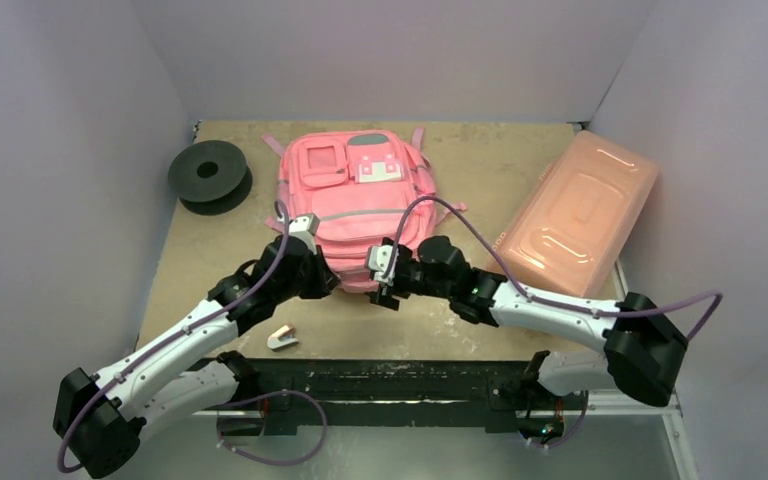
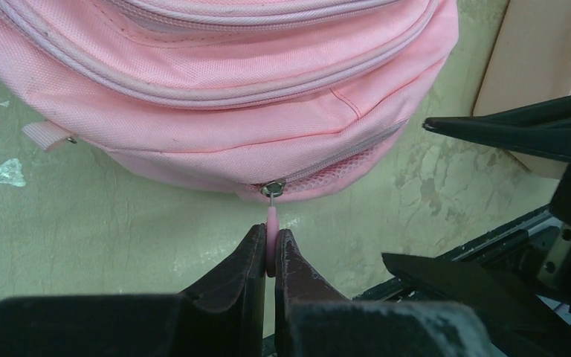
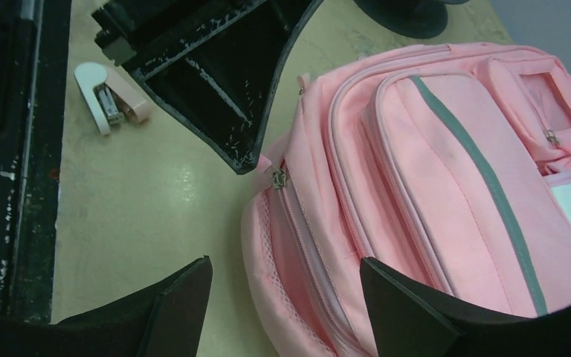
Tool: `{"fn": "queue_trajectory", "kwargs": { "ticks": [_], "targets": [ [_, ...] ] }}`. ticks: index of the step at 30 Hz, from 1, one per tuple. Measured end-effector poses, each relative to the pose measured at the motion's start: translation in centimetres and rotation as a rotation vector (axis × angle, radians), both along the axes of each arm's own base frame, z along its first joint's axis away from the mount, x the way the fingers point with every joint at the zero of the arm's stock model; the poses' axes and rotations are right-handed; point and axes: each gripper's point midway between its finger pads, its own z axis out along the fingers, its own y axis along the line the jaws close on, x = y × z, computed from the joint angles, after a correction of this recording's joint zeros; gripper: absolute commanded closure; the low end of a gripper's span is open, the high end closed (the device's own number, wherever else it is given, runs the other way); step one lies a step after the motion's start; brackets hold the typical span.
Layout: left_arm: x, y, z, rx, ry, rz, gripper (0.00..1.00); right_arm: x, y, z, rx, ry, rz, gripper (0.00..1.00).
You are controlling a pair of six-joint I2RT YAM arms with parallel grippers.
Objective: Pack the student bag
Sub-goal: Zip the student bag at the center of the board.
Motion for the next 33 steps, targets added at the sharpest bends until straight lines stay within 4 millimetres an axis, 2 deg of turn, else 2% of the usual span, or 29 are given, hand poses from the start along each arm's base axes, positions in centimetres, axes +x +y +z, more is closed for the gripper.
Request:
{"fn": "queue_trajectory", "kwargs": {
  "ticks": [5,8,12,13,15,16,19,22,28,33],
  "targets": [
    [-0.2,-0.2,0.0,-0.012,0.009,-0.006,1.0,0.8,1.4,-2.2,-0.093,-0.09,0.01,0.32],
    [-0.2,-0.4,0.1,-0.023,0.017,-0.01,1.0,2.2,2.1,-2.7,-0.12,-0.143,-0.045,0.4],
    [-0.3,-0.8,0.4,-0.034,0.022,-0.021,1.0,3.8,1.9,-4.0,-0.165,-0.186,-0.133,0.51],
    [-0.3,-0.8,0.5,-0.036,0.021,-0.023,1.0,4.2,1.8,-4.4,-0.176,-0.192,-0.154,0.59],
    [-0.2,-0.9,0.6,-0.036,0.021,-0.022,1.0,4.6,1.7,-4.6,-0.183,-0.198,-0.179,0.95],
    [-0.2,-0.9,0.6,-0.037,0.018,-0.021,1.0,4.6,1.8,-4.7,-0.182,-0.2,-0.183,1.0],
    [0.3,-0.8,1.2,-0.032,0.005,-0.004,1.0,4.4,1.8,-4.9,-0.172,-0.191,-0.204,1.0],
    [1.0,0.2,1.2,0.006,0.008,0.051,1.0,4.5,1.1,-5.0,-0.151,-0.168,-0.233,1.0],
    [2.8,3.1,0.0,0.028,0.067,0.212,1.0,4.4,-2.3,-5.2,-0.084,-0.071,-0.271,1.0],
    [4.3,6.2,-0.8,0.042,0.087,0.365,1.0,3.9,-3.8,-4.2,-0.04,-0.045,-0.283,1.0]
  ]
}}
